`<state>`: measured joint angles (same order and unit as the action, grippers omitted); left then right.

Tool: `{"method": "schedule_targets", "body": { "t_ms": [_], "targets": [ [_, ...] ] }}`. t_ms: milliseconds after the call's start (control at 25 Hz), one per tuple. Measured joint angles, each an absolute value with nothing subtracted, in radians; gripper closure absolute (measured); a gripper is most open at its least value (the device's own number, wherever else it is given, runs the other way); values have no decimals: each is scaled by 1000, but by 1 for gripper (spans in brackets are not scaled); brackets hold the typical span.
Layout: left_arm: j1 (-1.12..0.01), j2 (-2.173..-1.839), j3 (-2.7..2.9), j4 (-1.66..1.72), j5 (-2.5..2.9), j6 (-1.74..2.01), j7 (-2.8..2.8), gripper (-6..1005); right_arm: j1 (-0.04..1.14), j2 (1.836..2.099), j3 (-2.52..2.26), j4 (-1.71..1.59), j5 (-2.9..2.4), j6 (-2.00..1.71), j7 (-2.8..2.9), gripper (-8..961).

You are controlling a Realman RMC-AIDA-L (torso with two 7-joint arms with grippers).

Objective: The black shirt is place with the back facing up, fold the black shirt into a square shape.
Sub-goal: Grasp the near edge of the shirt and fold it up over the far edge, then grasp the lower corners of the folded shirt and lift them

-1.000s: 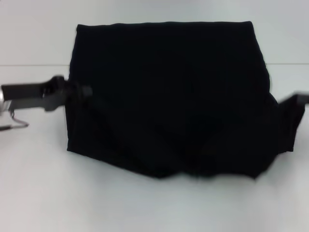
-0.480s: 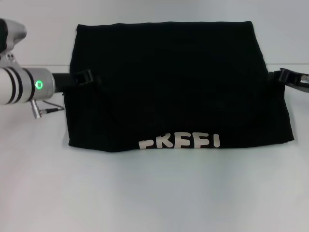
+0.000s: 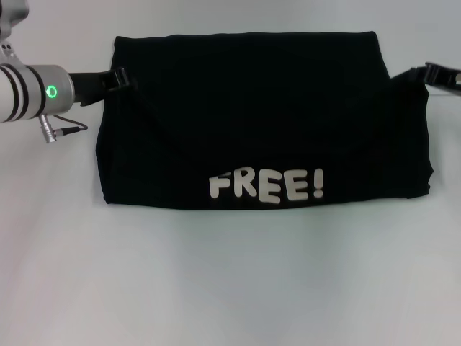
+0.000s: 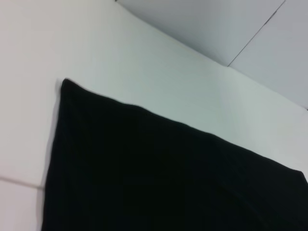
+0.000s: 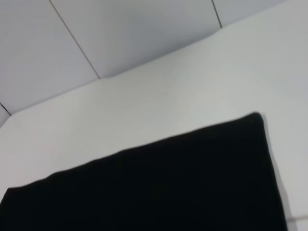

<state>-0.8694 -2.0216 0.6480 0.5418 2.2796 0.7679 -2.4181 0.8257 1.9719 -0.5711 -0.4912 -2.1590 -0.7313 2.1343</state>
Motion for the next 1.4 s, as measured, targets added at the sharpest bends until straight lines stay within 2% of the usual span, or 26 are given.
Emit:
{"method": "schedule_targets", "body": {
  "t_ms": [200, 520, 680, 760, 1080, 1240, 1400],
  "targets": [
    [-880, -2029, 687, 524, 2282, 709, -2421, 940, 857, 1960, -613, -462, -2164, -667, 2134, 880],
    [-889, -2043, 760, 487, 2296, 644, -2436, 939, 885, 1978, -722, -395, -2165, -562, 2135, 879],
    [-887, -2046, 762, 487, 2302, 652, -2428, 930, 881, 1978, -725, -392, -2166, -569, 2135, 878],
    [-885, -2046, 772, 490, 2303, 668, -2423, 926, 878, 1970, -726, -391, -2167, -590, 2147, 878],
    [-884, -2028, 789, 527, 2304, 844, -2470, 909, 893, 1905, -781, -413, -2372, -715, 2455, 877],
    [-840, -2004, 755, 635, 2291, 1059, -2534, 900, 873, 1890, -769, -540, -2400, -866, 2544, 760],
    [-791, -1971, 704, 697, 2283, 1276, -2555, 759, 860, 1888, -748, -659, -2391, -1023, 2578, 642]
  ]
}}
